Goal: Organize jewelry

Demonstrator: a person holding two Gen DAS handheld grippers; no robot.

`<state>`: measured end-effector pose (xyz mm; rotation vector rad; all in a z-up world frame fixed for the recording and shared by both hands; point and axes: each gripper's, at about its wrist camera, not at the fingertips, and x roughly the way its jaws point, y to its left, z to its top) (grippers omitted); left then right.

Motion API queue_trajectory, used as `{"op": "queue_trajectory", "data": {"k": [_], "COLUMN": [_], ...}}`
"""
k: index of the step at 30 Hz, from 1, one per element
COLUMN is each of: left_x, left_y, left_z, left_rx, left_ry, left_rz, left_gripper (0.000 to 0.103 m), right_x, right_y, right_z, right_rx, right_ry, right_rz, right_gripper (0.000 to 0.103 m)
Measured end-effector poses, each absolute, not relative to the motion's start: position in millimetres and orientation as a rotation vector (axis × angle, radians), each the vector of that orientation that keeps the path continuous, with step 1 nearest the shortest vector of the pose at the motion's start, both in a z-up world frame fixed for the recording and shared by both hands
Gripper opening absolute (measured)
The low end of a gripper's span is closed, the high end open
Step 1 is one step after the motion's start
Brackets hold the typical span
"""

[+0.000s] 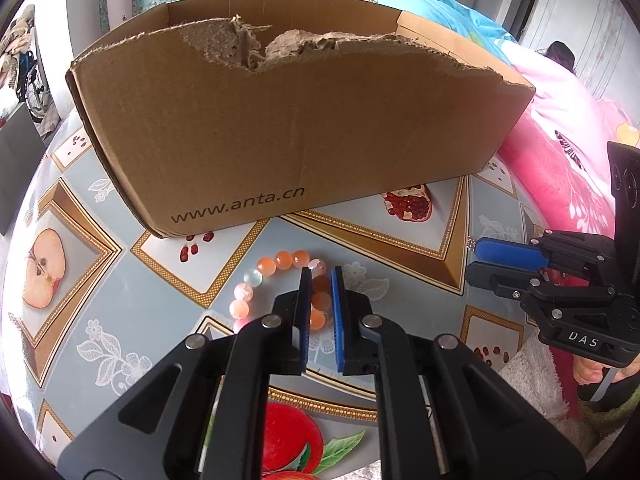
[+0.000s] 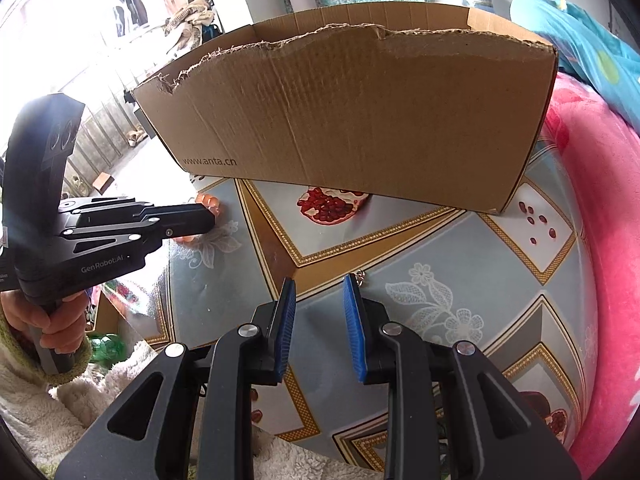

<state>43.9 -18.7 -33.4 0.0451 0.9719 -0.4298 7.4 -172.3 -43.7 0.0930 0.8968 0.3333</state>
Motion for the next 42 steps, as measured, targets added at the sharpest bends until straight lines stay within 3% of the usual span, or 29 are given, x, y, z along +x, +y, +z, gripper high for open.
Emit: {"op": "queue_trajectory", "data": {"k": [19, 23, 27, 31, 42], "left_x": [44.5, 44.7, 45.0, 44.5, 37.5], "left_y": [-18.8, -18.9, -18.9, -18.4, 1.0], "left_z": [-32.3, -32.2, -32.2, -33.2, -20.3], "left_rx": [0.056, 0.056, 0.051, 0.042, -0.036], "left_ry": [0.969, 0.969, 0.967, 0.961, 0.906], "left_rz": [-0.427, -0.428, -0.428, -0.424, -0.445], "left_gripper": [0.009, 0.009, 0.009, 0.009, 0.009], "right_x": [16.4, 21.7, 25.3, 28.8, 19.2], "right_y": [-177.2, -175.7, -173.5, -178.9, -206.3], "right_z": [-42.4, -44.1, -43.3, -44.1, -25.7], "right_rx": [-0.154, -0.167, -0.171, -0.105, 0.212], "right_ry": [0.871, 0.882, 0.899, 0.9, 0.811], "right_rz": [0.435, 0.479, 0.506, 0.503, 0.498], "right_gripper": [0.024, 0.011, 0.009, 0.004, 0.003]}}
